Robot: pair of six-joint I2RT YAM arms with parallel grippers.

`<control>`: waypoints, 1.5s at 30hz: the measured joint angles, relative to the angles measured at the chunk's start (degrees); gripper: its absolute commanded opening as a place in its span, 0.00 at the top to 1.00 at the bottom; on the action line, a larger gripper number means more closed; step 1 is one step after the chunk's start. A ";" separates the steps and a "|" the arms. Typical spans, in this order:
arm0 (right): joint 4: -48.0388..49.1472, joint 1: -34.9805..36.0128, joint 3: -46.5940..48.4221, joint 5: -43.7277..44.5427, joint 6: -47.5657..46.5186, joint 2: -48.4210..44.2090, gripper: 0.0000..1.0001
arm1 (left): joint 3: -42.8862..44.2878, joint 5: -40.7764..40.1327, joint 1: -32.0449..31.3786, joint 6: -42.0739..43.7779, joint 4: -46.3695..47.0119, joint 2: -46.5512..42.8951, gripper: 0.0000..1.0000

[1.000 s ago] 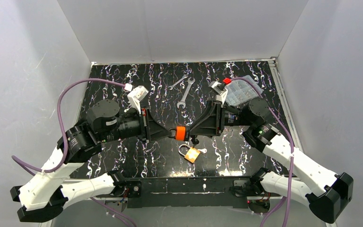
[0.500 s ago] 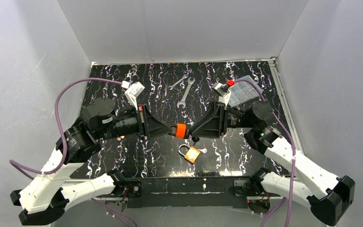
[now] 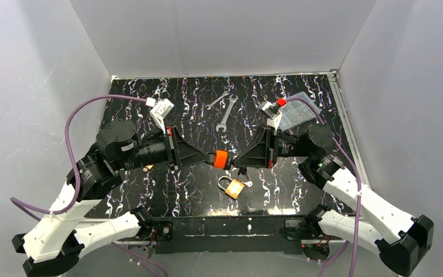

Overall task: Lock with the key
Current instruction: Lock the lock, then place the key at the center of the board, then place the lock at the center of the board.

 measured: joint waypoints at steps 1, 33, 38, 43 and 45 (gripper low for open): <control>-0.15 0.00 0.00 0.02 -0.09 -0.11 0.99 | 0.02 -0.22 0.11 0.35 -0.31 0.04 1.00; -31.65 -4.20 -0.79 27.87 -17.51 21.51 0.99 | -25.33 -5.25 12.81 3.56 4.46 22.56 1.00; -34.71 -4.04 6.49 34.27 -18.16 31.98 0.99 | -25.03 -4.63 15.65 2.23 12.48 31.52 1.00; -37.24 -4.04 11.54 37.83 -18.69 40.15 0.99 | -24.35 -2.99 19.74 1.70 17.11 41.77 1.00; -38.29 -4.04 13.00 38.62 -18.97 42.45 0.96 | -23.37 -1.25 21.29 1.73 18.03 44.59 0.88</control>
